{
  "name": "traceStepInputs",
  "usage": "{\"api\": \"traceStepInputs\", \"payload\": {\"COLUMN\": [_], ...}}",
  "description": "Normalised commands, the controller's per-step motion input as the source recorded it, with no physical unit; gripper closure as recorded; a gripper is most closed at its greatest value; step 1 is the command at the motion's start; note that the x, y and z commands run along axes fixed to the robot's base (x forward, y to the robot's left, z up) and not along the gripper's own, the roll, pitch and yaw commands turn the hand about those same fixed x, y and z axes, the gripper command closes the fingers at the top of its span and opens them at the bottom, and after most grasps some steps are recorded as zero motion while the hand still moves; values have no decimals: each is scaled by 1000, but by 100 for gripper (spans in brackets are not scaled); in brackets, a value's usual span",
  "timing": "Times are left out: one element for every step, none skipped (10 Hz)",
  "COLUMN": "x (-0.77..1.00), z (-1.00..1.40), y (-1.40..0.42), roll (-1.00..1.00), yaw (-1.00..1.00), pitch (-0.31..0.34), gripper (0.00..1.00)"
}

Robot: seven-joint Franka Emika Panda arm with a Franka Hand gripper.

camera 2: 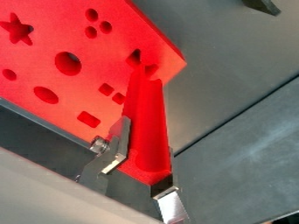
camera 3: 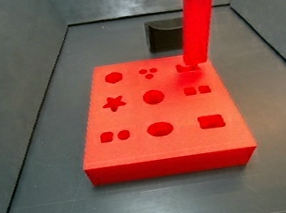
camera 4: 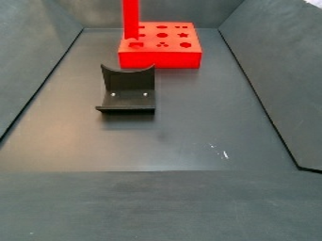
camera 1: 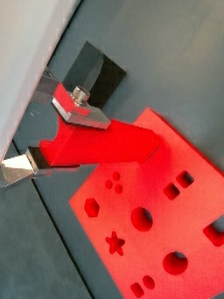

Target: Insert the arch object.

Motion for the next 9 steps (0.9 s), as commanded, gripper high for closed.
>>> {"api": "traceStepInputs", "payload": {"x": [-86,-14,0,0,-20,-63,-86,-43,0], "z": [-129,-143,-197,-203,-197,-194,-197,-209,-206], "y": [0,0,34,26,0,0,0,0,0], "roll": [0,0,66,69,53,40,40,43,46], "yaw": [-6,0,0,0,0,0,0,0,0], "pitch": [0,0,0,0,0,0,0,0,0], "gripper": [100,100,100,100,100,100,100,100,100]}}
